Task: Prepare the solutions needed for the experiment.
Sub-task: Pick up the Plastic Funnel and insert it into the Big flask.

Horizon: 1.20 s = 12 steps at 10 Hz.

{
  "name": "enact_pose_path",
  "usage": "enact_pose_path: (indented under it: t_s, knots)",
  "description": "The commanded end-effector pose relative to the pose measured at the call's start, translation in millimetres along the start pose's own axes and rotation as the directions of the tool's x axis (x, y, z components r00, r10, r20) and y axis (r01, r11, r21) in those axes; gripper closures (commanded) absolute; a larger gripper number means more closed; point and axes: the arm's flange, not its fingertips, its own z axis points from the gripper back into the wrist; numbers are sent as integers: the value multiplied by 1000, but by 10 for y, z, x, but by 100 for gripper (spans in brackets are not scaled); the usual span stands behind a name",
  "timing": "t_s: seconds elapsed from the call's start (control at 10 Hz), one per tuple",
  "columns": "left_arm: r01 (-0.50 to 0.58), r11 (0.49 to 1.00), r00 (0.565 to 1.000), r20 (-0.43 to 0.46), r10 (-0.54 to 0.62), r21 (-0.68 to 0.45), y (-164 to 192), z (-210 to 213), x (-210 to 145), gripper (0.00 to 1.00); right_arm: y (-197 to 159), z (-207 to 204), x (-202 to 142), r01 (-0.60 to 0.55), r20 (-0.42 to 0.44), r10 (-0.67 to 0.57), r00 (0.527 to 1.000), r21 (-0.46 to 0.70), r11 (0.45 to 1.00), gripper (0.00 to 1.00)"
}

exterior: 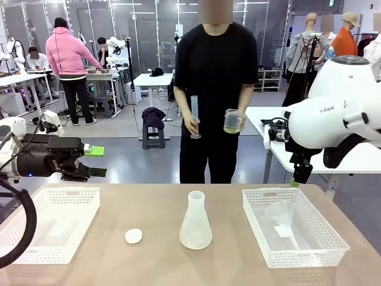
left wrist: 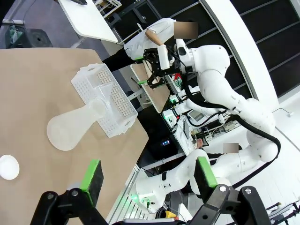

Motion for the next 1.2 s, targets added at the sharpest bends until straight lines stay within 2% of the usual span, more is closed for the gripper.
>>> enact_pose_path:
  t_s: [0.0, 0.2, 0.3, 1.1]
  knots:
    - [-7, 1000, 1000, -15, 7, -1, -23, -8, -13, 0, -234, -52, -2, -55, -14, 56, 998, 85, 995, 0]
    - [-7, 1000, 1000, -15, 7, -1, -23, -8, -13, 0, -310, -157, 12, -124, 11, 124, 992, 129, 984, 0]
    - [-7, 1000, 1000, -15, 7, -1, -23, -8, -13, 0, -330, -218, 13, -134, -3, 136, 991, 164, 977, 0]
    - [-7, 1000, 1000, -15, 7, -1, -23, -8, -13, 0, -283, -1013, 102, -159, -12, 172, 985, 324, 933, 0]
